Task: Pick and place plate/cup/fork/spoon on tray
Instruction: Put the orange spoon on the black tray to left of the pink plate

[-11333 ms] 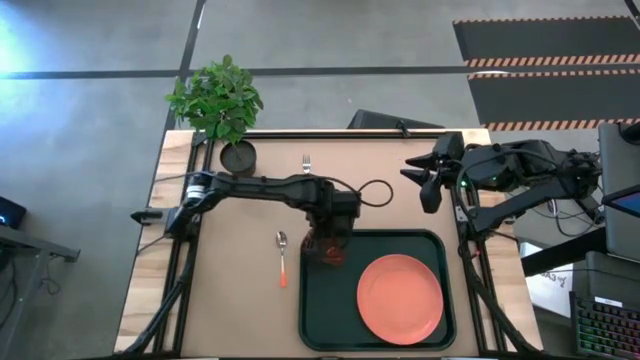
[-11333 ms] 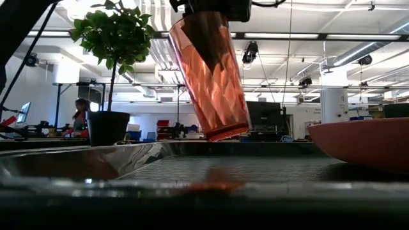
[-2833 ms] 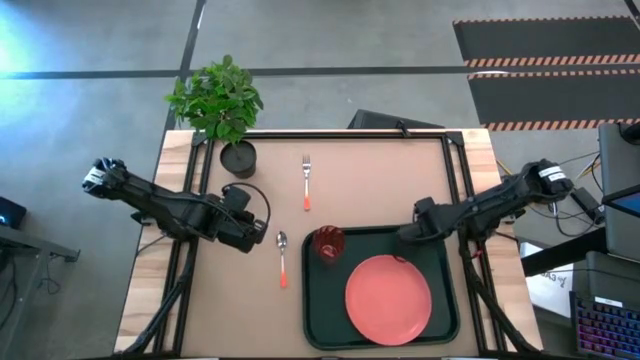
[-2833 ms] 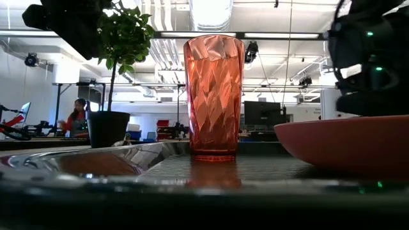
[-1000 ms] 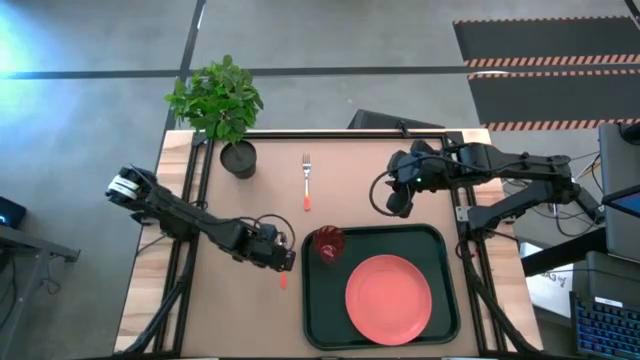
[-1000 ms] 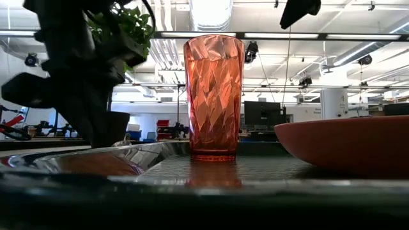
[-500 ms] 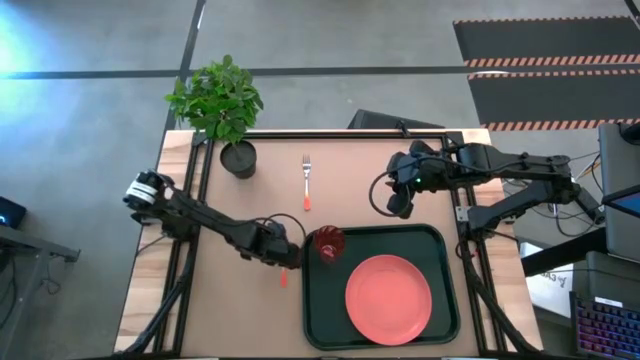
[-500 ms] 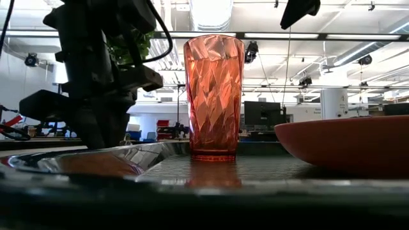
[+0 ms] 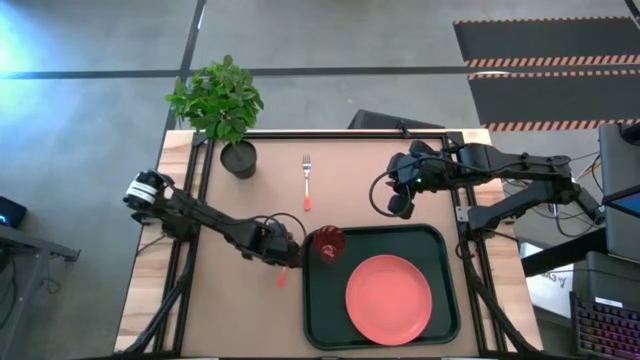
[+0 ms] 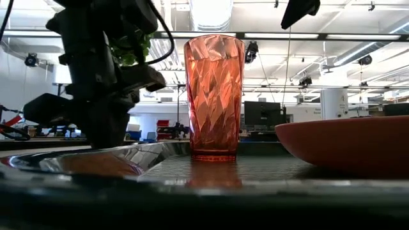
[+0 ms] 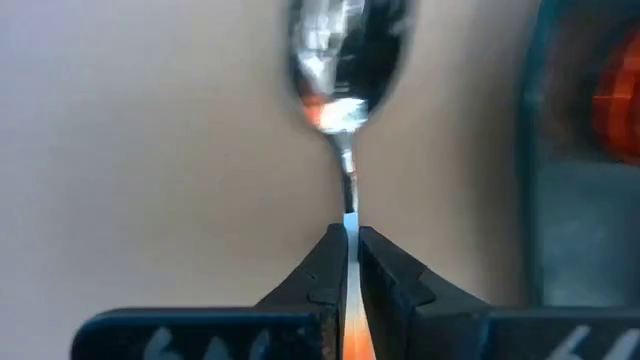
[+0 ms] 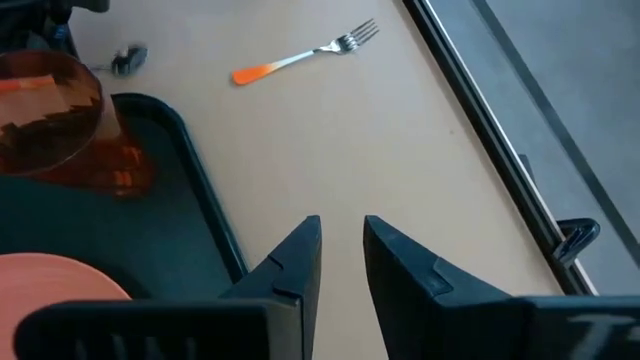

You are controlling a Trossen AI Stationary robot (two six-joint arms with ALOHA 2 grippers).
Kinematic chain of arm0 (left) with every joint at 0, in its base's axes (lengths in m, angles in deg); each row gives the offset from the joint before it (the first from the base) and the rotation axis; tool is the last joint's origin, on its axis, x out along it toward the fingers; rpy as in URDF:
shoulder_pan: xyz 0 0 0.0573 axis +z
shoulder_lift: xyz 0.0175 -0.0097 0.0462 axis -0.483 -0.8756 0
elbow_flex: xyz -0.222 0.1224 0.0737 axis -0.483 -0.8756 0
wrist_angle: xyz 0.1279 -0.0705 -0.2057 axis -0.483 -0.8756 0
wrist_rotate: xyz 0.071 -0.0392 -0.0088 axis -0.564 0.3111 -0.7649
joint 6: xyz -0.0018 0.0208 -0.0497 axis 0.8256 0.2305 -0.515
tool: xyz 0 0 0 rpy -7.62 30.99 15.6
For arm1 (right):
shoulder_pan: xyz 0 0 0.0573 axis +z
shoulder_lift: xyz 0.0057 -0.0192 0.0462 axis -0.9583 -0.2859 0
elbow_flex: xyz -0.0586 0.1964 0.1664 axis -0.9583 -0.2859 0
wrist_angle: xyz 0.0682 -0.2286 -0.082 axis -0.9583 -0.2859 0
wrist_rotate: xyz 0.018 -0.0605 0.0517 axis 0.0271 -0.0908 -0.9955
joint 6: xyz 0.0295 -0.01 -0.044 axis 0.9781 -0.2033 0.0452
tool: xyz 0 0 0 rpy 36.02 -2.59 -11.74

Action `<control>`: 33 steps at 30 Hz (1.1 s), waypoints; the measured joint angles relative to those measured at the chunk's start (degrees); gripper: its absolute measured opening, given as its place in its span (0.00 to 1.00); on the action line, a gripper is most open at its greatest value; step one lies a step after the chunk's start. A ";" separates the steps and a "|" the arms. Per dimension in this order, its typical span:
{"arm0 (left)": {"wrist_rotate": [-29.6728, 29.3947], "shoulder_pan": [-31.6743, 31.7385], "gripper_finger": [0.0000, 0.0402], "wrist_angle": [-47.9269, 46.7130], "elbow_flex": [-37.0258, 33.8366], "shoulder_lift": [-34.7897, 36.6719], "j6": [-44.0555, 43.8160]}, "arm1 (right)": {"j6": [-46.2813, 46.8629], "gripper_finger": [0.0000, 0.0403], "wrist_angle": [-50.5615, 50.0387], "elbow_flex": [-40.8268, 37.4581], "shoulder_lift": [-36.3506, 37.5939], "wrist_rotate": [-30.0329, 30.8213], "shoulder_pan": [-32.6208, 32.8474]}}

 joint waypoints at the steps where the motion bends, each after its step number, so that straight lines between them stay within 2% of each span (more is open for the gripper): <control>1: 0.08 0.00 0.01 0.46 -0.01 -0.05 -0.01 | -0.04 0.17 -0.02 0.00 0.00 0.00 0.00; 9: -3.63 -0.18 0.00 -1.06 0.04 4.12 -0.42 | -0.91 0.17 -0.13 0.00 0.00 -0.02 0.00; 13: -6.44 0.00 0.00 -11.03 0.19 8.42 -2.14 | -1.36 0.17 -0.20 0.00 0.00 -0.02 0.00; 18: -7.82 -1.25 0.00 -16.50 3.77 12.55 -4.85 | -1.56 0.17 -0.20 0.00 0.00 -0.02 0.00; 25: -8.34 -4.09 0.00 -15.72 9.07 11.49 -6.65 | -1.99 0.17 -0.15 0.00 0.00 0.46 0.00; 33: -9.66 -10.10 0.00 -15.79 14.72 7.60 -15.95 | -3.92 0.17 0.27 0.00 0.00 1.60 0.00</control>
